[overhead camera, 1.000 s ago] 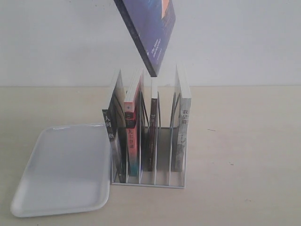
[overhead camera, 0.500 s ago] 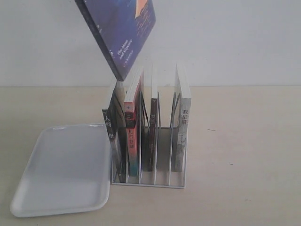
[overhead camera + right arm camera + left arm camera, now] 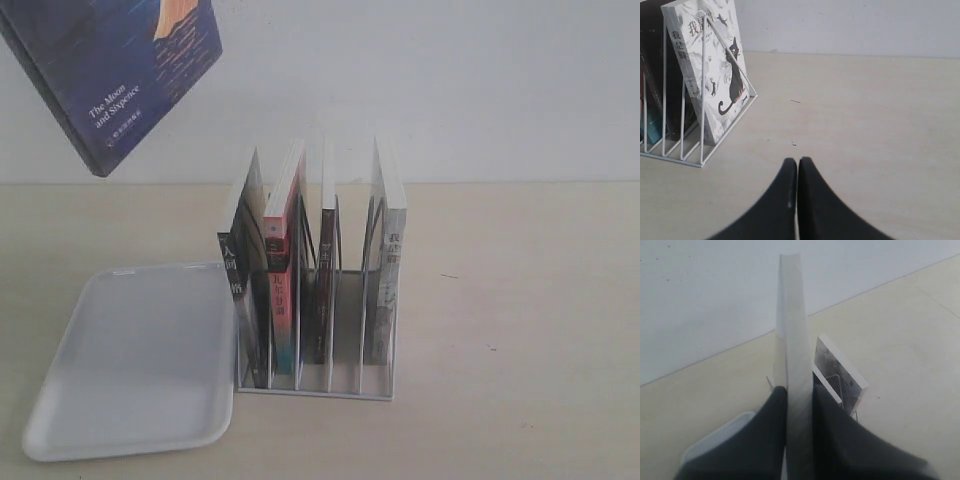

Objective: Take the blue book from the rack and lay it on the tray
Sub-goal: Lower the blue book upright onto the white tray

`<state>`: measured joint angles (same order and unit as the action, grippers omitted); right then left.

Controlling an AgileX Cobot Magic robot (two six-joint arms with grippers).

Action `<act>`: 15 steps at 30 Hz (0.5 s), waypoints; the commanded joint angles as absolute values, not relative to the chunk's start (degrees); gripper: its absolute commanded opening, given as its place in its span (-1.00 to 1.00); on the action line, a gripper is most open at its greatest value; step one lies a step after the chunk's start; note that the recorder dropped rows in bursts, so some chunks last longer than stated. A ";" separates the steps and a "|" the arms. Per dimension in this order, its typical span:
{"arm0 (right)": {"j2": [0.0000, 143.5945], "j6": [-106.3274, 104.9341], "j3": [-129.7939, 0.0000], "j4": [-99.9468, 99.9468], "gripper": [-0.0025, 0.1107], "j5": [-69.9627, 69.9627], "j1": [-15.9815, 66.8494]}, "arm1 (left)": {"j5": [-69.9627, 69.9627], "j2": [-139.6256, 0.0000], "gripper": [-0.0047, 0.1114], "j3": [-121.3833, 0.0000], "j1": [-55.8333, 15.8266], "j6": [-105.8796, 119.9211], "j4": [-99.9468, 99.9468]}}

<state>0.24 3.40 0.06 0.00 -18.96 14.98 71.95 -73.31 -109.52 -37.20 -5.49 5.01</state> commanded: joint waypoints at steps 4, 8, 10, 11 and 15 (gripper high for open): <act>0.00 3.12 0.00 0.00 -0.96 -18.59 14.82 | 69.96 -72.44 -0.85 -109.38 -36.23 0.75 1.08; 0.00 3.12 0.00 0.00 -0.96 -18.59 14.82 | 69.96 -72.44 -0.85 -109.38 -36.23 2.38 1.08; 0.00 3.12 0.00 0.00 -0.96 -18.59 14.82 | 69.96 -72.44 -0.85 -109.38 -36.23 2.65 1.08; 0.00 3.12 0.00 0.00 -0.96 -18.59 14.82 | 69.96 -72.44 -0.85 -109.38 -36.23 2.65 1.08; 0.00 3.12 0.00 0.00 -0.96 -18.59 14.82 | 69.96 -72.44 -0.85 -109.05 -35.59 3.28 1.08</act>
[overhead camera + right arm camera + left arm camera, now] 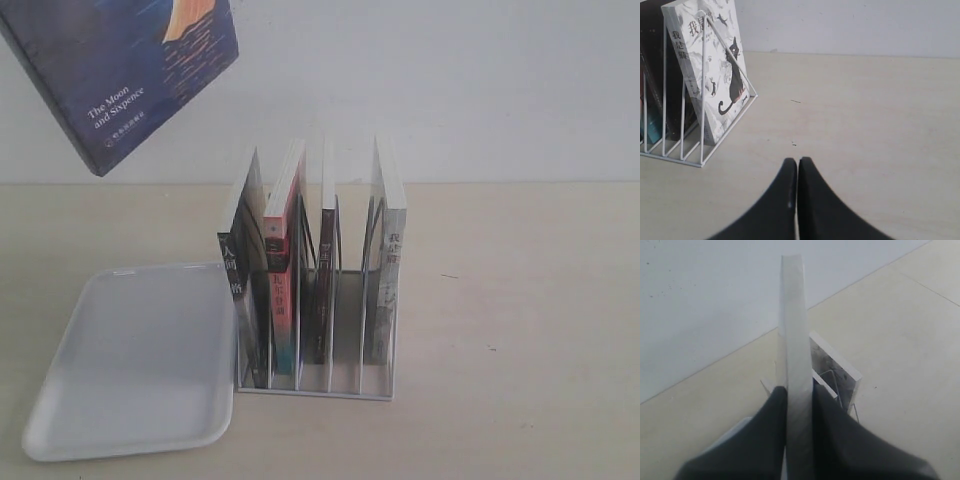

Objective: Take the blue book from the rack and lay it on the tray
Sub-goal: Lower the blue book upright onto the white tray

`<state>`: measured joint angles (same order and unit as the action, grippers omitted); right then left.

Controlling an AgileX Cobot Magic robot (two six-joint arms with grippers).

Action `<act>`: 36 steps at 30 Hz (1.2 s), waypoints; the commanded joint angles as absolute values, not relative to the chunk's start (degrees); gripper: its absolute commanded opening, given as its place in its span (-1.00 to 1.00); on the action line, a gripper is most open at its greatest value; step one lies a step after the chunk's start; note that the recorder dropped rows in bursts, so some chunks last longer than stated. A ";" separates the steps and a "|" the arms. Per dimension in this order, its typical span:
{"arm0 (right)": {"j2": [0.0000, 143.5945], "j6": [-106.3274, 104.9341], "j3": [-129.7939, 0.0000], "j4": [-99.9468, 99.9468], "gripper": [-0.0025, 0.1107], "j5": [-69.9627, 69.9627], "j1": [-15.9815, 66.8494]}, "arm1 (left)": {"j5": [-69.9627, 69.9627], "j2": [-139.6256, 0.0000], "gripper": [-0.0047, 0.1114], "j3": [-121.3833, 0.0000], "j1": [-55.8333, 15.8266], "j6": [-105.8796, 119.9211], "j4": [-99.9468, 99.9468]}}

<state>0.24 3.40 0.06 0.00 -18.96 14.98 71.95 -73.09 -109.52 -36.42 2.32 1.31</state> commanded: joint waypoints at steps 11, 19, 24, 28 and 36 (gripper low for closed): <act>0.00 3.12 0.00 0.00 -0.96 -18.59 14.82 | 69.96 -72.41 -0.85 -97.21 -23.78 8.34 1.63; 0.00 3.12 0.00 0.00 -0.96 -18.59 14.82 | 69.96 -72.52 -0.85 -86.74 -12.97 28.71 -16.93; 0.00 3.12 0.00 0.00 -0.96 -18.59 14.82 | 69.96 -74.93 -0.85 -79.94 -8.88 36.10 -23.54; 0.00 3.12 0.00 0.00 -0.96 -18.59 14.82 | 69.96 -79.22 -0.85 -74.75 -6.91 43.07 -30.56; 0.00 3.12 0.00 0.00 -0.96 -18.59 14.82 | 69.96 -86.19 -0.85 -71.66 -4.28 51.41 -34.51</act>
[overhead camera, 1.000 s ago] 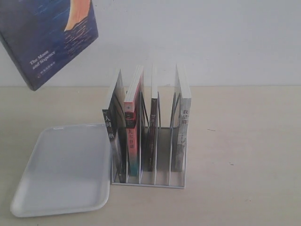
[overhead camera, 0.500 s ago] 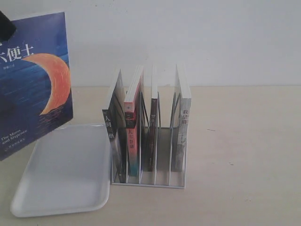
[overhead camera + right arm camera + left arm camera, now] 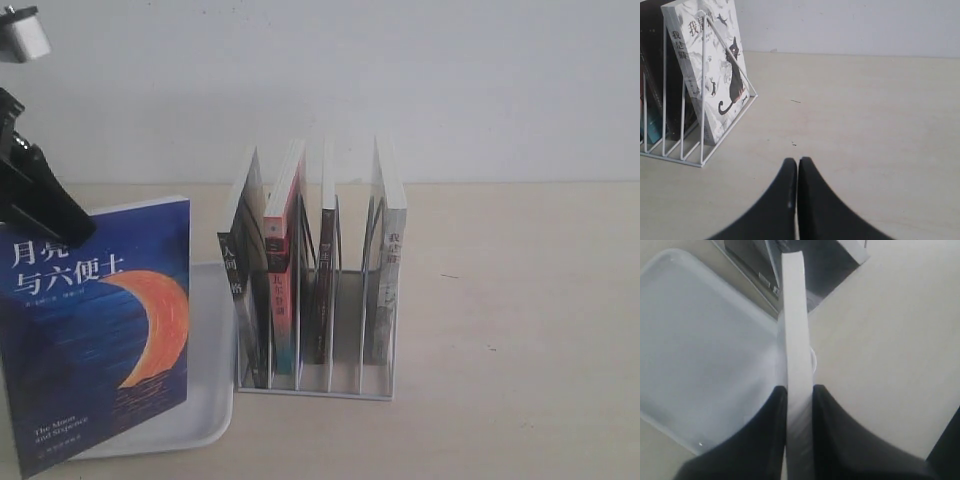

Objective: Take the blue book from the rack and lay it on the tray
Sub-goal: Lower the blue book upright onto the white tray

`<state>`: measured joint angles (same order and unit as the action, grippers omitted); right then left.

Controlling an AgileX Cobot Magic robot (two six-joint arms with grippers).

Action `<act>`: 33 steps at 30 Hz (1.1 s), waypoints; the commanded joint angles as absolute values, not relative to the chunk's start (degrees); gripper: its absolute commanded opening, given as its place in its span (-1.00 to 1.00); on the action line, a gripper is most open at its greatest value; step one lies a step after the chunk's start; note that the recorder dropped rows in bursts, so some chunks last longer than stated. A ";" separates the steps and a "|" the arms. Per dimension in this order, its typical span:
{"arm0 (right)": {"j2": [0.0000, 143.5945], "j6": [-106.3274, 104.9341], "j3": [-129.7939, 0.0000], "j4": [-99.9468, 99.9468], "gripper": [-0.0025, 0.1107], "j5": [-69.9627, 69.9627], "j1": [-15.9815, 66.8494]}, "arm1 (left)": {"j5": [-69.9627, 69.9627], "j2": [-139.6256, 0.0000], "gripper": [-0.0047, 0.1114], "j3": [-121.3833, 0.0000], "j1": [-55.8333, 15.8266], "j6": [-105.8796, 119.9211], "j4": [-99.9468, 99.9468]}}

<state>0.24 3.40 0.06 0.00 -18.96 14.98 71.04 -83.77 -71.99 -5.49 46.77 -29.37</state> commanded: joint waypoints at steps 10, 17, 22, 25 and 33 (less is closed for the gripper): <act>0.00 3.12 0.00 0.00 -0.96 -18.59 14.82 | 69.96 -90.30 -0.85 -71.66 -1.83 58.41 -36.26; 0.00 3.00 0.00 0.00 -0.96 -18.59 14.82 | 69.96 -92.96 -0.85 -71.66 -1.83 62.83 -35.27; 0.00 3.00 0.00 0.00 -0.96 -18.59 14.82 | 69.96 -92.96 -0.85 -71.66 -1.83 67.70 -35.28; 0.00 3.12 0.00 0.00 -0.96 -18.59 14.82 | 69.06 -92.96 -0.85 -71.66 -1.83 69.07 -35.28; 0.00 3.12 0.00 0.00 -0.96 -18.59 14.82 | 65.01 -92.96 -0.85 -71.66 -1.83 69.07 -35.28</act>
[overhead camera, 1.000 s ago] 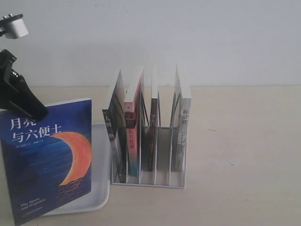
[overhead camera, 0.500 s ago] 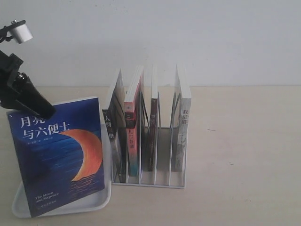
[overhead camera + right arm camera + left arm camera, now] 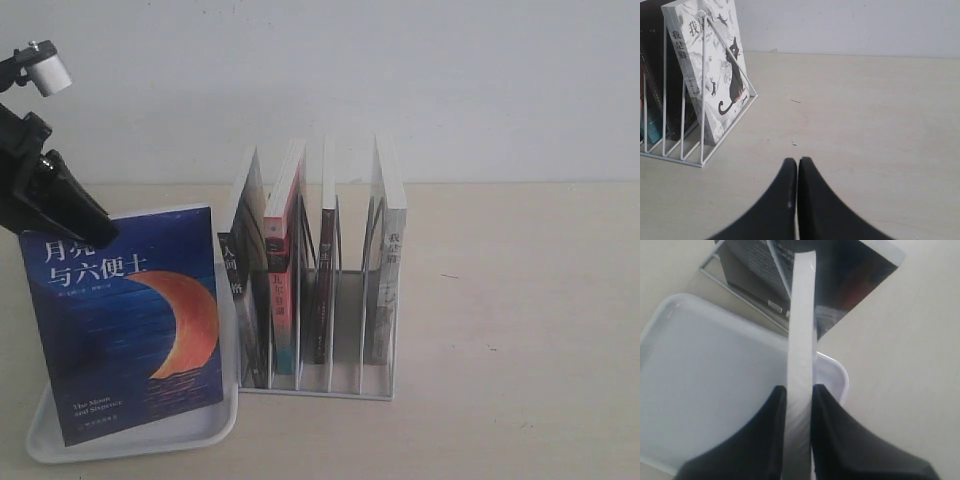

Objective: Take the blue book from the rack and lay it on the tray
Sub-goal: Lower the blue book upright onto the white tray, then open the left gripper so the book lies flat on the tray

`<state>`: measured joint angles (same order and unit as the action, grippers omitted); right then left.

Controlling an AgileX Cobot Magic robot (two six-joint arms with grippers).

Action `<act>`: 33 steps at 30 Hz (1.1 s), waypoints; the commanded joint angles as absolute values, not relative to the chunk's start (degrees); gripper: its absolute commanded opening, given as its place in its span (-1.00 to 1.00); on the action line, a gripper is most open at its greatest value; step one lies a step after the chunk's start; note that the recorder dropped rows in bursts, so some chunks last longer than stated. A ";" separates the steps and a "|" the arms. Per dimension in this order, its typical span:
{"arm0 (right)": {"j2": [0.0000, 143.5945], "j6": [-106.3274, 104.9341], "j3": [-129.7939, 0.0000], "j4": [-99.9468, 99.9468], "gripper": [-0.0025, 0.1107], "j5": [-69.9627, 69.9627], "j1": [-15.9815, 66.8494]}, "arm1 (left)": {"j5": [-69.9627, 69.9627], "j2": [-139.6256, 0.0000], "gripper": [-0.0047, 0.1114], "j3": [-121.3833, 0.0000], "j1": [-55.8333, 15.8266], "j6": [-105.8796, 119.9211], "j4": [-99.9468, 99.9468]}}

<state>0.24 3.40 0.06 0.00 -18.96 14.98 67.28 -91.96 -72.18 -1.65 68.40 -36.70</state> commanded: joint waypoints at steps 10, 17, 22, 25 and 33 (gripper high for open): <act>0.00 3.12 0.00 0.00 -0.96 -18.59 14.82 | 62.47 -92.96 -0.85 -71.66 -1.83 69.07 -35.28; 0.00 3.12 0.00 0.00 -0.96 -18.59 14.82 | 61.65 -92.96 -0.64 -71.66 -1.83 69.31 -35.28; 0.00 3.12 0.00 0.00 -0.96 -18.59 14.82 | 60.75 -92.96 -0.33 -71.66 -1.83 69.45 -35.28; 0.00 3.12 0.00 0.00 -0.96 -18.59 14.82 | 59.71 -92.96 -0.24 -71.66 -1.83 70.43 -35.41; 0.00 3.12 0.00 0.00 -0.96 -18.59 14.82 | 57.94 -92.96 -0.23 -71.66 -1.83 73.62 -37.95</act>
